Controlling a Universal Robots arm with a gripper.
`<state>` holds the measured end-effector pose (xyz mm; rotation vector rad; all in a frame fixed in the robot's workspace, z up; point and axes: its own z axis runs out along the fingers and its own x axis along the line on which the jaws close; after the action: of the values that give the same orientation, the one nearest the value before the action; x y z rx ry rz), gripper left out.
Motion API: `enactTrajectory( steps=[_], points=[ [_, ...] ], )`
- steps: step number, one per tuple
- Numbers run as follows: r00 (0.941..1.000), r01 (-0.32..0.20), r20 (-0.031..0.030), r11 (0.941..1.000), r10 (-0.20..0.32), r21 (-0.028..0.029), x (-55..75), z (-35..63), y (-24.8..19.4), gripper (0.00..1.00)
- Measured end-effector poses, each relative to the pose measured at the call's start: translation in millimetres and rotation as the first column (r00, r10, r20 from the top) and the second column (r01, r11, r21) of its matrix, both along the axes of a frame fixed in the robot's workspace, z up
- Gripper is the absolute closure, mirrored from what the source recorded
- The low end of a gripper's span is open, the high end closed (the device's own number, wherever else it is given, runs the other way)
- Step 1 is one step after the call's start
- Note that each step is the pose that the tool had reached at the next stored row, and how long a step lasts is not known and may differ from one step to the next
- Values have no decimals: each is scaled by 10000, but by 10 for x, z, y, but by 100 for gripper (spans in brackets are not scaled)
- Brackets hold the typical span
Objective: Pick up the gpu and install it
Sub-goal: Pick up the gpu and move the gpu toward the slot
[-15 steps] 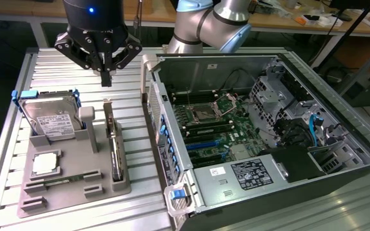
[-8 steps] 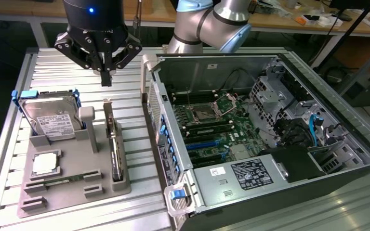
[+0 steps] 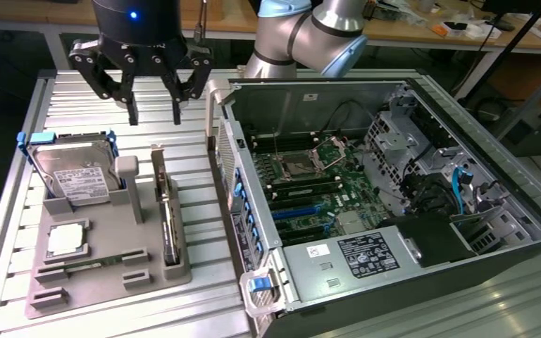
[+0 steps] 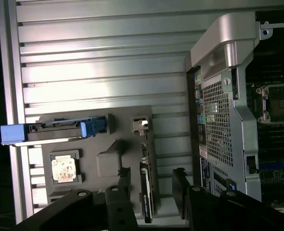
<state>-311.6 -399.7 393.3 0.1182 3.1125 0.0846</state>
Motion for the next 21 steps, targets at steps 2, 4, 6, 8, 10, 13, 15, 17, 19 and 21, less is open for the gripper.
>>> enactTrajectory(
  steps=[2, 4, 6, 8, 10, 13, 15, 17, 19, 21],
  points=[
    [10000, 0, 0, 10000, 0, 0, 0, 0, 0, 40],
    [10000, 0, 0, 10000, 0, 0, 0, 0, 0, 40],
    [10000, 0, 0, 10000, 0, 0, 0, 0, 0, 34],
    [10000, 0, 0, 10000, 0, 0, 0, 0, 0, 34],
    [10000, 0, 0, 10000, 0, 0, 0, 0, 0, 34],
    [10000, 0, -1, 10000, 0, -1, 0, -1, 0, 34],
    [10000, 0, 0, 10000, 0, 0, 0, -4, 0, 34],
    [10000, 0, 0, 10000, 0, 0, 0, -9, 0, 34],
    [10000, 0, 1, 10000, 0, 1, 0, -15, 0, 34],
    [10000, 0, -1, 10000, 0, 0, 0, -21, 0, 34]
  ],
)
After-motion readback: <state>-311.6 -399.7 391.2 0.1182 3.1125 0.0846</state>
